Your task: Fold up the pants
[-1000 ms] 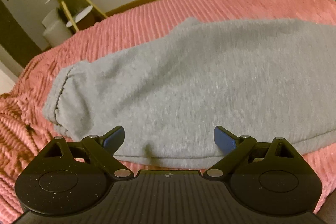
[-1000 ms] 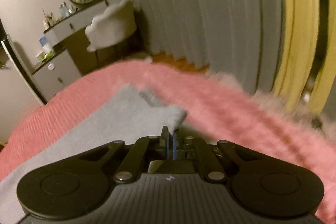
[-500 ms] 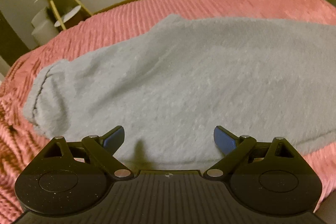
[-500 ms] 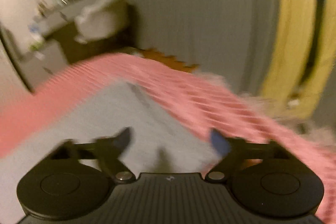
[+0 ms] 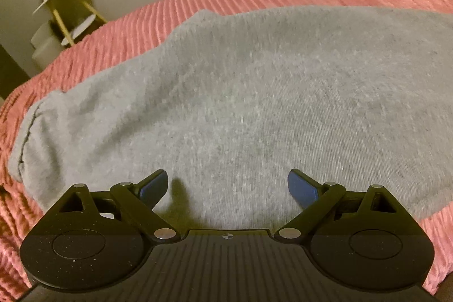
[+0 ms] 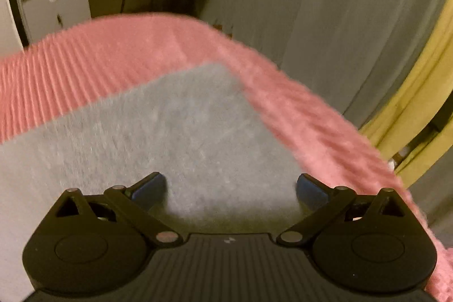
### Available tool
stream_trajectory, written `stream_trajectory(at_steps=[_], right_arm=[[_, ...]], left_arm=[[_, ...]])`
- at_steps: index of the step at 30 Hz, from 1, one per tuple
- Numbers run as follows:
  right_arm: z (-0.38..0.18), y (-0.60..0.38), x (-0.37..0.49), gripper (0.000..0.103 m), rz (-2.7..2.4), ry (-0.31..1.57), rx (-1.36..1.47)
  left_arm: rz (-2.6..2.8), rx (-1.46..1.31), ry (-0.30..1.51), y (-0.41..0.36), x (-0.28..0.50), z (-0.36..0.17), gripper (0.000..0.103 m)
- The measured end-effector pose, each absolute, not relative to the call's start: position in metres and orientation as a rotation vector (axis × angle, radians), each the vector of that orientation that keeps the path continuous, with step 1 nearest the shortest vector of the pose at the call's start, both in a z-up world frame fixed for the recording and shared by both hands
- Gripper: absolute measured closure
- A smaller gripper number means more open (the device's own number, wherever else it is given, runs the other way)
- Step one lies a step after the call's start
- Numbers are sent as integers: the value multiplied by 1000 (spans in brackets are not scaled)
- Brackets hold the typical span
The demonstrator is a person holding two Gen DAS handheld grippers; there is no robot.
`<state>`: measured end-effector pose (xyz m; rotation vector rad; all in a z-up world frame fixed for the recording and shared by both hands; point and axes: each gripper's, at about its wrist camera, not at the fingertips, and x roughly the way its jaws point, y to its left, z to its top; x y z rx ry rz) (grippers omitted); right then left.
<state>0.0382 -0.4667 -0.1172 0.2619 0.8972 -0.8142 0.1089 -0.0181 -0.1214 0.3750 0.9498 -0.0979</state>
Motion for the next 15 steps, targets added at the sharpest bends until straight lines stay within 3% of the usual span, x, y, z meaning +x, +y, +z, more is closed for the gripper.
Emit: stream_trajectory(at_steps=[15], right_arm=[[-127, -472, 23, 2, -773, 827, 304]], left_arm=[[-103, 409, 943, -25, 110, -126, 6]])
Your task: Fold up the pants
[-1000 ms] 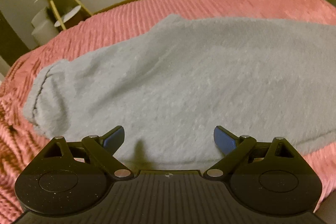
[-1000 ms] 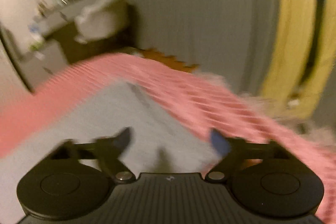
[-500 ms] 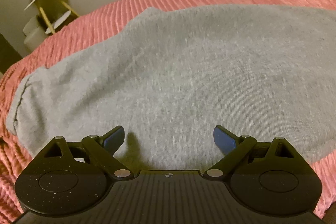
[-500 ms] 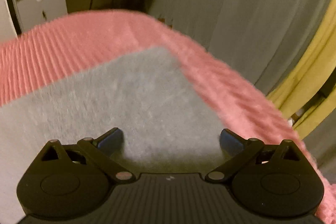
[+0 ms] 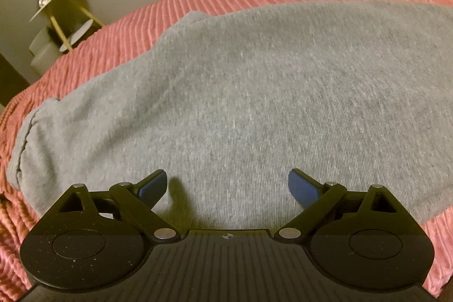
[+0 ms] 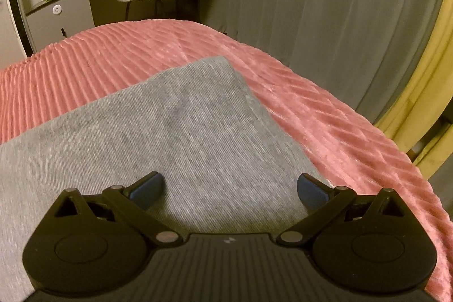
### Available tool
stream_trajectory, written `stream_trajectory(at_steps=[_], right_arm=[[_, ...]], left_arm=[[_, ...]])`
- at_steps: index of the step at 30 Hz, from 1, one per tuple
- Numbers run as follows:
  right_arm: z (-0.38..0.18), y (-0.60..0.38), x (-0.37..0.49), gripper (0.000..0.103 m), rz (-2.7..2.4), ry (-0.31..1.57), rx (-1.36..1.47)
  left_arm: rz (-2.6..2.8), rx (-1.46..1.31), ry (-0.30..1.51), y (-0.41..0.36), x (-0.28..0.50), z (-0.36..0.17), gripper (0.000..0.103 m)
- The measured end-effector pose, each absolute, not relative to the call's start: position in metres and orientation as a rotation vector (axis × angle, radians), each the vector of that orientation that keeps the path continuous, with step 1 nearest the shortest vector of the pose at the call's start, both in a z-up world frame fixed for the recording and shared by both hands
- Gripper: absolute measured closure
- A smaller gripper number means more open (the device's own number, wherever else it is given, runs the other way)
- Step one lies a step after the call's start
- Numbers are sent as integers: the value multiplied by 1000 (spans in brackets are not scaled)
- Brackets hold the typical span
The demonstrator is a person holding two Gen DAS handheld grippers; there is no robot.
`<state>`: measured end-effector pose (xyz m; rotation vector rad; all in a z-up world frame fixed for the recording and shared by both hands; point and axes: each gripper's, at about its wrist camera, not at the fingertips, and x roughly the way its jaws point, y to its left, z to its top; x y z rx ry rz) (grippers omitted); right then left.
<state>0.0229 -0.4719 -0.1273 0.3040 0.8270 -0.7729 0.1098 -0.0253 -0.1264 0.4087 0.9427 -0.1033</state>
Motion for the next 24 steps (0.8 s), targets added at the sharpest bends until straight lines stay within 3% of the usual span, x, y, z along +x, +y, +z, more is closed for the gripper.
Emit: stream_trajectory(at_steps=[13, 19, 20, 24], right_arm=[[-115, -469, 10, 2, -704, 754, 240], [-85, -500, 9, 3, -632, 582, 376], [-85, -504, 15, 4, -620, 593, 381], [-96, -519, 42, 27, -607, 665, 388]], left_arm=[[-108, 391, 943, -22, 112, -129, 3], [-110, 365, 949, -21, 115, -129, 3], [-111, 365, 947, -21, 115, -129, 3], [-112, 368, 952, -21, 116, -129, 3]])
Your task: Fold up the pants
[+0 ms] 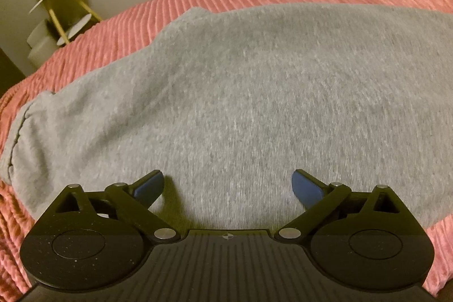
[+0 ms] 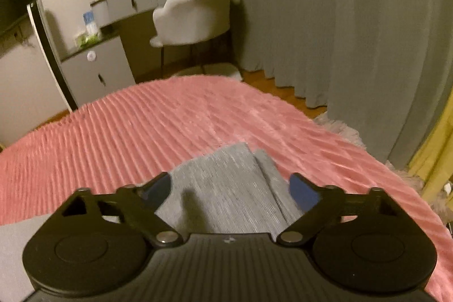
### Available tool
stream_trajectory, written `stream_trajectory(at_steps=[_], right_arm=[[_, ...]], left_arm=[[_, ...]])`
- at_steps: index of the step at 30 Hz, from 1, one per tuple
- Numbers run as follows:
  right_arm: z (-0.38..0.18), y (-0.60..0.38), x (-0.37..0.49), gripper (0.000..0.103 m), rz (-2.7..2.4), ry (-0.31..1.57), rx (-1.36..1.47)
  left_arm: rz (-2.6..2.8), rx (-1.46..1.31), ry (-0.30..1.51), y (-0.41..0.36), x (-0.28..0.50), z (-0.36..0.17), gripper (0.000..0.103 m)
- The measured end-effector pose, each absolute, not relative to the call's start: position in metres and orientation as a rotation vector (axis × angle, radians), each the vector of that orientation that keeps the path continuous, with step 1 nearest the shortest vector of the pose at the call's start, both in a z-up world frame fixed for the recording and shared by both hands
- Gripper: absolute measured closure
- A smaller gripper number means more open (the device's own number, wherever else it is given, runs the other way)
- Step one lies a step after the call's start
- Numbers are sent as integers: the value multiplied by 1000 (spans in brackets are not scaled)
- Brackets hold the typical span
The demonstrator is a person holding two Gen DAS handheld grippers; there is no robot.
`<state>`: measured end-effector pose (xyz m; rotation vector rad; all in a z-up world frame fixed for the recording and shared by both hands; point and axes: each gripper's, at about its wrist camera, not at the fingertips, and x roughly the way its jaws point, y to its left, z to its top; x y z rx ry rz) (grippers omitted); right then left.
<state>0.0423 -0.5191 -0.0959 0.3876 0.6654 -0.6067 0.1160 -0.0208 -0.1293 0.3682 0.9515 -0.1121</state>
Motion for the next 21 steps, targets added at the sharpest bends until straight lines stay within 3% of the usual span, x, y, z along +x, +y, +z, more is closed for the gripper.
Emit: stream_trajectory(at_steps=[3, 5, 7, 16, 21], right_arm=[[-105, -526, 54, 59, -609, 715, 438], [-106, -525, 52, 70, -603, 707, 444], [-104, -522, 47, 95, -611, 697, 425], [-66, -503, 45, 97, -670, 619, 223], [-116, -514, 74, 94, -747, 821, 109]], left_arm=[[-113, 363, 962, -20, 119, -129, 2], [-115, 355, 967, -19, 120, -129, 1], [-116, 350, 972, -18, 121, -128, 1], [-115, 382, 969, -23, 119, -125, 2], [-113, 390, 970, -22, 117, -123, 2]])
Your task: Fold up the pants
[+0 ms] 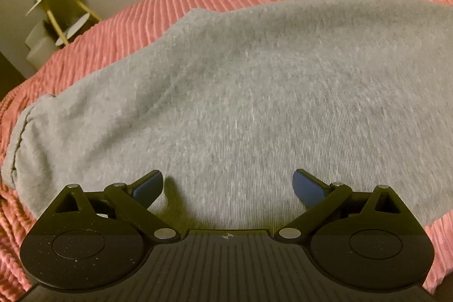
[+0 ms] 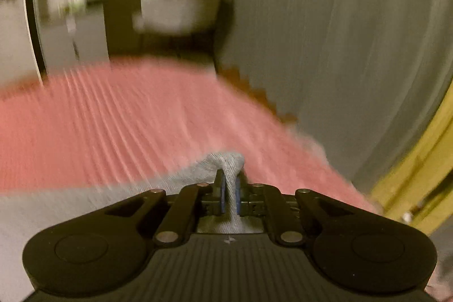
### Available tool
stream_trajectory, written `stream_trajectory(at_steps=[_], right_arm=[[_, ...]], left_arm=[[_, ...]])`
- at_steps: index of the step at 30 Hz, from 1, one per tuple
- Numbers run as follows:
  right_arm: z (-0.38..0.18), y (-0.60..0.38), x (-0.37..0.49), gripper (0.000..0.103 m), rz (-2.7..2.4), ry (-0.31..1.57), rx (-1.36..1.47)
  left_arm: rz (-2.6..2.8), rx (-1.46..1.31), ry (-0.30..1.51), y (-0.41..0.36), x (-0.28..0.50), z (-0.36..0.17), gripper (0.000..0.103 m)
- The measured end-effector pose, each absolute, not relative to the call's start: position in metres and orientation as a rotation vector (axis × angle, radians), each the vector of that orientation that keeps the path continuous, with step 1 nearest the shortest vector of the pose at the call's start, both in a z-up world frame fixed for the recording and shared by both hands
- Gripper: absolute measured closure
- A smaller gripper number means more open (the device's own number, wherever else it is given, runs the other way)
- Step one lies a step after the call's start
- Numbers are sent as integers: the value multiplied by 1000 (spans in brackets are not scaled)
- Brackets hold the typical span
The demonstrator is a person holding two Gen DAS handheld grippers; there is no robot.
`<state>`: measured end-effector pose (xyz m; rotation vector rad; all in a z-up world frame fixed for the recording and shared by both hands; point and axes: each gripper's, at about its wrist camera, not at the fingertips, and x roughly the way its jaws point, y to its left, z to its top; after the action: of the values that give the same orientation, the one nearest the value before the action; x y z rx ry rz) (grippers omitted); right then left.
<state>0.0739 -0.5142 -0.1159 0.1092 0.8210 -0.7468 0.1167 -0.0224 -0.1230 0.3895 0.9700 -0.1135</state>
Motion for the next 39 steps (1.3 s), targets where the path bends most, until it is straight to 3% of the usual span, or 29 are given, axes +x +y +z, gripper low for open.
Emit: stream_trajectory(at_steps=[2, 4, 7, 12, 14, 17, 18, 19, 23, 29, 32, 39], right_arm=[[-111, -504, 77, 89, -802, 792, 55], [-95, -499, 69, 67, -857, 732, 113], [-72, -478, 36, 67, -777, 637, 246], [-88, -430, -12, 67, -474, 720, 412], [-107, -420, -25, 67, -448, 821, 326], [-106, -423, -49, 66, -587, 821, 181], [-103, -432, -55, 52, -692, 843, 190], [-98, -441, -64, 46, -768, 843, 249], [-81, -454, -101, 46, -626, 689, 573], [-105, -455, -106, 49, -469, 714, 653], [-101, -472, -129, 52, -675, 641, 691], [-120, -509, -171, 52, -613, 462, 1072]], left_arm=[[-117, 387, 974, -19, 116, -120, 2], [-120, 379, 967, -14, 114, -116, 2], [-105, 347, 954, -5, 114, -113, 2], [-99, 284, 961, 10, 117, -111, 2], [-81, 292, 980, 12, 116, -116, 2], [-58, 298, 997, 20, 112, -119, 2], [-51, 289, 998, 24, 111, -118, 2], [-47, 276, 998, 27, 110, -117, 2], [-29, 244, 995, 34, 108, -113, 2], [-40, 286, 983, 25, 102, -123, 2], [-38, 304, 968, 24, 98, -121, 2], [-31, 350, 956, 13, 96, -125, 2]])
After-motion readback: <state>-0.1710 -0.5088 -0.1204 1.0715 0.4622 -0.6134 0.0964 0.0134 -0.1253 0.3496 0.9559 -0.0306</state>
